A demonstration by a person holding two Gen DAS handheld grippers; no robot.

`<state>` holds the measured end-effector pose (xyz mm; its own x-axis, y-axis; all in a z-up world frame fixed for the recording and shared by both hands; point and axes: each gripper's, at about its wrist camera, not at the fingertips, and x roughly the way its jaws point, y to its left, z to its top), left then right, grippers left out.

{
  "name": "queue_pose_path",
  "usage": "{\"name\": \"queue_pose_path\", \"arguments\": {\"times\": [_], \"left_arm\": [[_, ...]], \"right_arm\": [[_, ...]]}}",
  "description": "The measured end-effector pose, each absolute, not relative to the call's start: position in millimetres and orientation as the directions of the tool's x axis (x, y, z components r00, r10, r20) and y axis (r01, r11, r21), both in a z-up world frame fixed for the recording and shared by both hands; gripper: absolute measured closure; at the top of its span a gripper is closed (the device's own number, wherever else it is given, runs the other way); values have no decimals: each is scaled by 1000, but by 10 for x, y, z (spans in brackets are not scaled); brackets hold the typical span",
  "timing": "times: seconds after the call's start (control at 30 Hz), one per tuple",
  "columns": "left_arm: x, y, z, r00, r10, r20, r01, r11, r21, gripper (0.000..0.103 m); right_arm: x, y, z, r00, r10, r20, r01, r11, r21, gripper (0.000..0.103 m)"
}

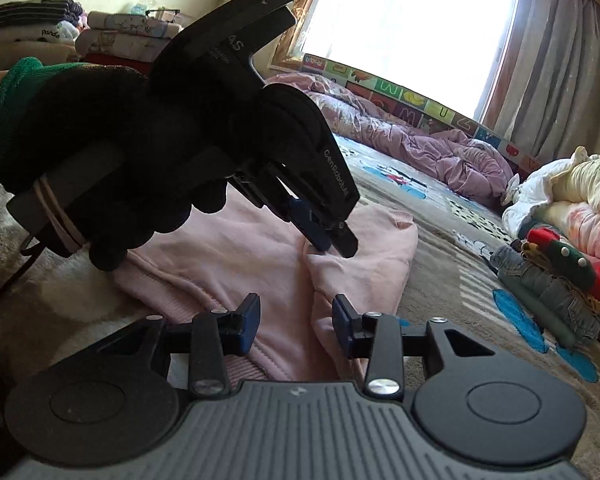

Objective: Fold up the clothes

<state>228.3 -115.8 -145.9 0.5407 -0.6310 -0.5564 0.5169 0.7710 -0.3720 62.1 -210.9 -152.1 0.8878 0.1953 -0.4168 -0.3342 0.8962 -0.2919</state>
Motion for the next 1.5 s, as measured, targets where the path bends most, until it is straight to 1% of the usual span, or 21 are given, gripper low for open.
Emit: {"name": "queue_pose_path", "arguments": {"times": [0.03,0.07,0.1,0.13,0.2,0.3,0.37,0.5,0.57,0.6,0.67,0.73,0.83,0.9,1.0,1.17,1.3,1.33,1.4,1.43,1.5], "left_arm": [[2231,-1167,-1450,541,-635,-551,529,767,-364,57],[2196,-1208,-1489,534,-625,-569,535,771,-345,57],[2173,-1260,-1551,545,-590,-596,529,793,-302,57],[2149,-1313,-1614,556,-553,-621,522,813,-256,57],[2055,-1287,-1562,579,-548,-603,518,819,-247,57],[1912,-1244,-1479,614,-544,-573,512,826,-236,57],[1820,-1146,-1405,636,-528,-563,503,837,-216,56],[1697,-824,-1279,677,-485,-554,441,869,-223,48],[1632,-621,-1234,687,-482,-544,405,875,-263,35],[1599,-519,-1212,692,-480,-539,387,877,-284,30],[1534,-315,-1167,702,-476,-530,351,879,-324,11],[1469,-111,-1123,712,-471,-520,314,877,-364,1],[1360,225,-1054,757,-423,-497,241,889,-389,1],[1290,507,-994,797,-393,-459,180,879,-441,1],[1201,981,-993,862,-317,-395,55,835,-548,1],[1238,1603,-1307,837,-279,-472,-149,713,-685,4],[1239,1766,-1415,832,-256,-492,-219,663,-715,6],[1248,1786,-1438,829,-255,-497,-227,659,-717,9],[1292,1805,-1509,826,-270,-495,-228,644,-731,22],[1325,1812,-1538,824,-271,-498,-235,637,-735,32],[1398,1821,-1571,829,-271,-490,-235,625,-745,32]], "right_arm": [[567,-2113,-1504,897,183,-402,-316,902,-294,59],[530,-2122,-1495,906,170,-389,-299,906,-299,57],[517,-2131,-1498,910,161,-382,-287,910,-300,51],[538,-2145,-1515,904,161,-395,-289,912,-290,49],[627,-2149,-1625,849,186,-494,-343,906,-249,50],[580,-2178,-1580,853,179,-490,-315,925,-211,51],[422,-2164,-1501,870,189,-455,-321,918,-233,50],[174,-2067,-1477,854,234,-464,-375,896,-238,49],[87,-2003,-1461,838,265,-476,-402,891,-212,49],[45,-1978,-1446,828,287,-482,-416,890,-187,49],[-54,-1934,-1392,812,330,-482,-441,887,-137,47],[-140,-1887,-1336,804,360,-473,-458,883,-106,42],[-173,-1872,-1274,807,376,-456,-450,891,-63,40],[-135,-1902,-1263,808,381,-450,-437,899,-23,39],[-23,-2009,-1259,803,392,-449,-399,913,85,39],[187,-2253,-1330,795,416,-441,-301,902,308,35],[333,-2451,-1419,793,435,-426,-209,852,481,35],[360,-2493,-1443,794,439,-421,-188,835,516,35],[394,-2554,-1476,798,442,-410,-157,810,566,34],[412,-2580,-1485,800,443,-404,-147,798,585,34],[442,-2622,-1500,806,446,-391,-135,780,611,33]]}}
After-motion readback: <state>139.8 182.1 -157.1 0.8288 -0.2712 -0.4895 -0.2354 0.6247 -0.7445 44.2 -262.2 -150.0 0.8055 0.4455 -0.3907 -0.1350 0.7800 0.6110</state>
